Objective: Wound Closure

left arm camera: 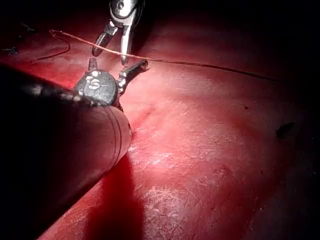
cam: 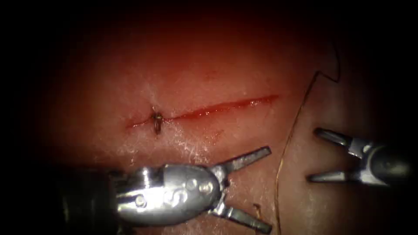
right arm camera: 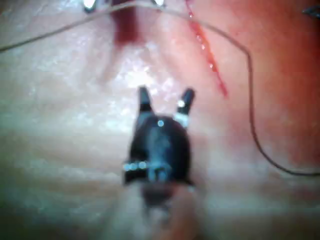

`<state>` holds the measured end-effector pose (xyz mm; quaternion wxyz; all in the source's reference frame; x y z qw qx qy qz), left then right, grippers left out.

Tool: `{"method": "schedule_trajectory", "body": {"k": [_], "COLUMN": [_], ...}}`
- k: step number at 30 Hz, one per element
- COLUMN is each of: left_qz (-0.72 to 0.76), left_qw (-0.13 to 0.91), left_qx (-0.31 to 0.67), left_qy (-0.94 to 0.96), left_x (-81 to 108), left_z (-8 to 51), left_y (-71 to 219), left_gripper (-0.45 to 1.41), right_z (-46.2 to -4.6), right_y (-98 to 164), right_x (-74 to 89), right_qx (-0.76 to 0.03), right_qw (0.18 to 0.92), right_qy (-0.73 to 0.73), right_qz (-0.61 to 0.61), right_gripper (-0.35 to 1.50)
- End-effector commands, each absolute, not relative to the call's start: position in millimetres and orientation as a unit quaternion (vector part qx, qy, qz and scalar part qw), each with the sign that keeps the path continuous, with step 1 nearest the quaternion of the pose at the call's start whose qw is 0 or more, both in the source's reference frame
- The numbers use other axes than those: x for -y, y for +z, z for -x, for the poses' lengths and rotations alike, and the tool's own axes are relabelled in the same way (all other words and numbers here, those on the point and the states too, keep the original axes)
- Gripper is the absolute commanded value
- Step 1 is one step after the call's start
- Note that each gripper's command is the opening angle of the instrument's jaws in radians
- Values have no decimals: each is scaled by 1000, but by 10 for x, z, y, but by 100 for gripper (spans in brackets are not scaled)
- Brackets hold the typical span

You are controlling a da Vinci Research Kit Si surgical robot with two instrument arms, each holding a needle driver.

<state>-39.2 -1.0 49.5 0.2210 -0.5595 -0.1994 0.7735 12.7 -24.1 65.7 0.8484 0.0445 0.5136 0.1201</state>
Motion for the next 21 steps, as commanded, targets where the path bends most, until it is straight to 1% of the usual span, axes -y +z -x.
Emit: {"method": "schedule_trajectory", "body": {"k": [1,7,12,14,16,17,18,19,21], "left_qz": [558,556,552,539,531,523,516,516,496], "left_qw": [227,232,234,245,253,257,261,261,281], "left_qx": [202,201,190,160,142,125,113,113,90], "left_qy": [772,773,777,790,796,803,808,808,817], "left_x": [12,8,-1,-24,-38,-51,-57,-57,-75], "left_z": [396,388,356,299,265,236,222,222,182], "left_y": [500,497,491,486,489,495,499,499,520], "left_gripper": [103,103,105,106,106,106,105,105,103], "right_z": [-136,-141,-143,-143,-145,-148,-149,-149,-154], "right_y": [664,667,669,669,670,671,671,671,674], "right_x": [247,250,252,252,253,254,255,255,258], "right_qx": [-514,-513,-514,-514,-514,-515,-515,-515,-519], "right_qw": [848,849,848,848,848,848,848,848,846], "right_qy": [120,121,120,120,120,119,119,119,117], "right_qz": [-46,-42,-43,-42,-42,-43,-43,-43,-44], "right_gripper": [108,108,108,108,108,108,108,108,108]}}
